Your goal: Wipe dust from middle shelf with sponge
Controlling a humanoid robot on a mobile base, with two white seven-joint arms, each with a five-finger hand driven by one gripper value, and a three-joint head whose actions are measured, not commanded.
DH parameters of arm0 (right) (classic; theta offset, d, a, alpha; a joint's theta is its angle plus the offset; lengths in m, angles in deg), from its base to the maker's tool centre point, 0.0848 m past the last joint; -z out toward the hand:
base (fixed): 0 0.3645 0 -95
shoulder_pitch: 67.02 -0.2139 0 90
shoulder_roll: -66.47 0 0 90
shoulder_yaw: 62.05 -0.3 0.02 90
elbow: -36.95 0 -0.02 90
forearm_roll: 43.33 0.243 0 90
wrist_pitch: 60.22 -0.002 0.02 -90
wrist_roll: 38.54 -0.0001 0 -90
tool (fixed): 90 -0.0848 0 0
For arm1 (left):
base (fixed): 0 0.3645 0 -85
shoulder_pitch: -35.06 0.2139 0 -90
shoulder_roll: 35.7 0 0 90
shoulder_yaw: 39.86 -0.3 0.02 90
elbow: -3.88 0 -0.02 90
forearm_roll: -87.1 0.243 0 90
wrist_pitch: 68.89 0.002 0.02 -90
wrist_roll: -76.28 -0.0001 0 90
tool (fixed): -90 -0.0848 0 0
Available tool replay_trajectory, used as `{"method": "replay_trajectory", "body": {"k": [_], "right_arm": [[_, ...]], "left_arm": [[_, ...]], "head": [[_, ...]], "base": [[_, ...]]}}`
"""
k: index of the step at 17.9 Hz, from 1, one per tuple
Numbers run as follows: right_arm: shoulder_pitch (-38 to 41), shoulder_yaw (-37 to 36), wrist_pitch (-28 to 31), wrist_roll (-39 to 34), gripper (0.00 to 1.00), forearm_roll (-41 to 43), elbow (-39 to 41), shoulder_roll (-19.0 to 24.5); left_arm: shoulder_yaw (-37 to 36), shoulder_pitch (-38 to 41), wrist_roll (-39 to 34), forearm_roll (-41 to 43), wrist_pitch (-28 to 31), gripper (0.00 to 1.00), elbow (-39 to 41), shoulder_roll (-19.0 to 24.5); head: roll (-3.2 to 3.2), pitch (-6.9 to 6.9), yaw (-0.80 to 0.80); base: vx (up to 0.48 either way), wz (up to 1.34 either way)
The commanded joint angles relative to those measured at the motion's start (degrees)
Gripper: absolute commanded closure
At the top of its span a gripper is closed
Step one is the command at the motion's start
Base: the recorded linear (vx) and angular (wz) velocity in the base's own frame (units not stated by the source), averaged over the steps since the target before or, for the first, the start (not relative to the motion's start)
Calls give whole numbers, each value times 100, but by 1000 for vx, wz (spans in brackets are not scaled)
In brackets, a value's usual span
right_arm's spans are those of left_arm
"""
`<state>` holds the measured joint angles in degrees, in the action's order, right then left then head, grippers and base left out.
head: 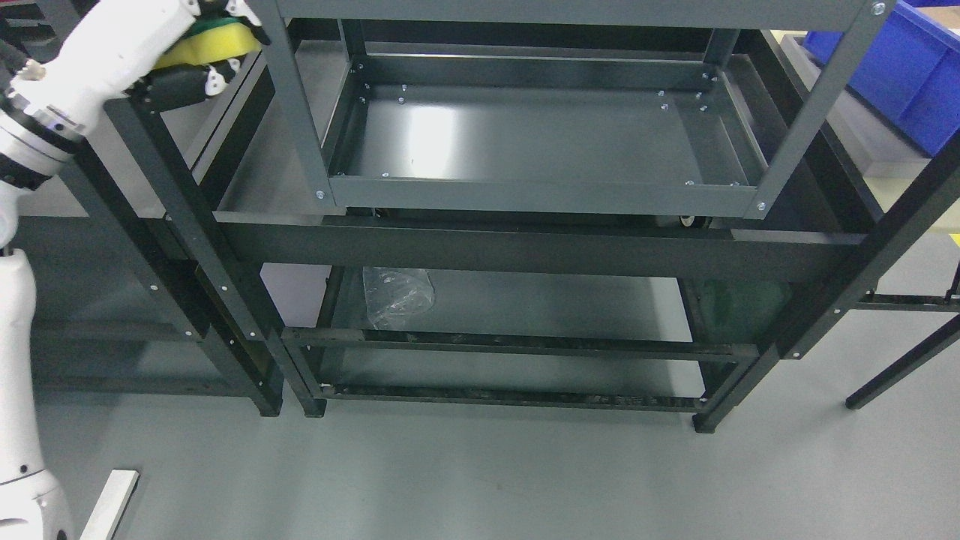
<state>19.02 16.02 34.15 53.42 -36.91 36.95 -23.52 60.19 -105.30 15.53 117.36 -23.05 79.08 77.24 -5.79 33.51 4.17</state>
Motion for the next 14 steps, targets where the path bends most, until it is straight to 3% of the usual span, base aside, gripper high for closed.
{"method": "replay_trajectory", "body": {"k": [1,5,7,9,10,14], "right_arm": [[0,-2,3,16,0,0,100,-100],[0,-2,3,16,0,0,100,-100],[0,-2,3,16,0,0,100,-100],[0,-2,3,16,0,0,100,-100],[0,7,3,16,0,0,100,-100],[0,-2,3,16,0,0,100,-100]], "left_arm": [[448,184,-24,-82,-14,99,319,53],[-1467,45,-6,23,-14,99,531,-1501],[-1891,-315,-32,556,13,99,461,-2116],[-2207,-404,-41,875,56,99,294,-2195],[-2740,-526,-181,885,239,99,189,-2195],[-4359,-878,-1330,841,1757,99,109,-2195]], "head": [[0,0,0],[0,0,0],[0,0,0],[0,0,0],[0,0,0],[0,0,0]], "base": [[0,0],[0,0],[0,0],[0,0],[0,0],[0,0]]}}
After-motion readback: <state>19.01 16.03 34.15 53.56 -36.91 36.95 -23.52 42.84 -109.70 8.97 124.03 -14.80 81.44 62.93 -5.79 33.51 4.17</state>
